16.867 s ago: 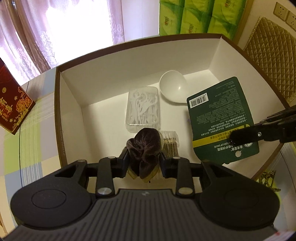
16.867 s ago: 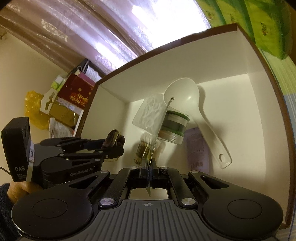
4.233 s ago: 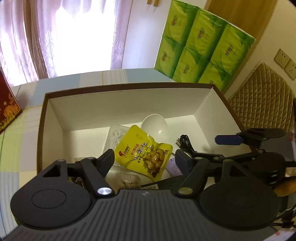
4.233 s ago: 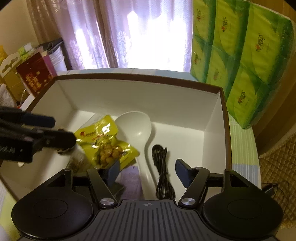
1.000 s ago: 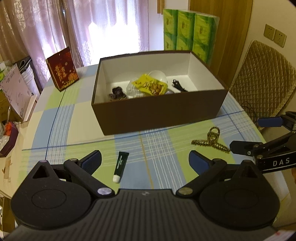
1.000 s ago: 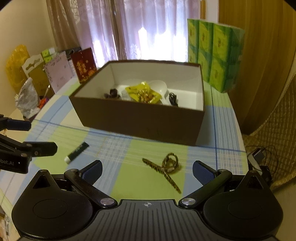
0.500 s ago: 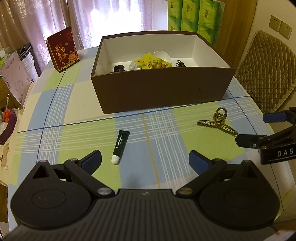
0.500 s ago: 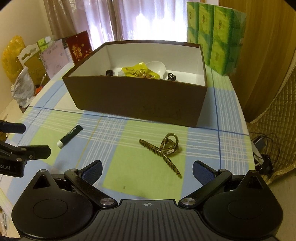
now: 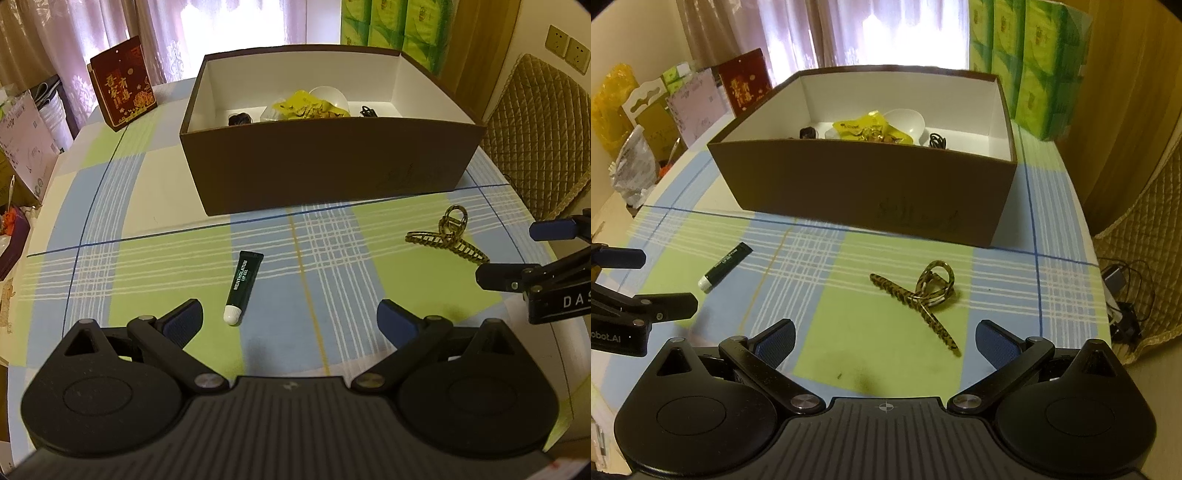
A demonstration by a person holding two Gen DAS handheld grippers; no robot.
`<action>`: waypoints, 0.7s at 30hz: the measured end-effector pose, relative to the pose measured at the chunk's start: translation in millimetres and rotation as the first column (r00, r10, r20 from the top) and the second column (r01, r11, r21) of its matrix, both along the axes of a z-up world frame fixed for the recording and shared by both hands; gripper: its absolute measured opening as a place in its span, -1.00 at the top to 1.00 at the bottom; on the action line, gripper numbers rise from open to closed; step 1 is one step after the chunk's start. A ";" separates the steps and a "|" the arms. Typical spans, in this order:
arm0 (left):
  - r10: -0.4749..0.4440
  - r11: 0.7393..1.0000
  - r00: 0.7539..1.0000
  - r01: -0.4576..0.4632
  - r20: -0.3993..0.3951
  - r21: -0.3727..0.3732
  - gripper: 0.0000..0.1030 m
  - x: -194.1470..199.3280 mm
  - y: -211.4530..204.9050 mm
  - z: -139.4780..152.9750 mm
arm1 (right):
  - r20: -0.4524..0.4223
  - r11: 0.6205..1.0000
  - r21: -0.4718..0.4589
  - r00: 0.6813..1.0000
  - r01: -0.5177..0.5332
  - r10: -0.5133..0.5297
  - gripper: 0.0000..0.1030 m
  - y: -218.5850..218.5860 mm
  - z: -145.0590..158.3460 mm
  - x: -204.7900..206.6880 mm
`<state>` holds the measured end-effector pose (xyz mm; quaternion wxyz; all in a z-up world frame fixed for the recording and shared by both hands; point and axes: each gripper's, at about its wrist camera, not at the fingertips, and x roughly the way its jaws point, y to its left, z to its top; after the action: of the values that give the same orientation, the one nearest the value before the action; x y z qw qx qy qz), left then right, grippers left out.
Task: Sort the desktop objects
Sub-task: 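Grasp the green lip balm tube with the left tool while the right tool grasps the claw clip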
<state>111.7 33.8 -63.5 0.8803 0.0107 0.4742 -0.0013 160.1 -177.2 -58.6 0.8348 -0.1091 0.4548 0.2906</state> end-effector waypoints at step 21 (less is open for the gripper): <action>-0.038 0.999 0.999 0.038 -0.021 -0.015 -0.92 28.6 27.2 -25.4 | -0.039 0.999 -0.023 0.998 0.039 -0.040 -0.96 14.7 -24.2 21.7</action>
<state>140.3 61.0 -88.9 0.8750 0.0133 0.4834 -0.0215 181.9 -162.5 -82.8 0.8300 -0.1039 0.4763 0.2711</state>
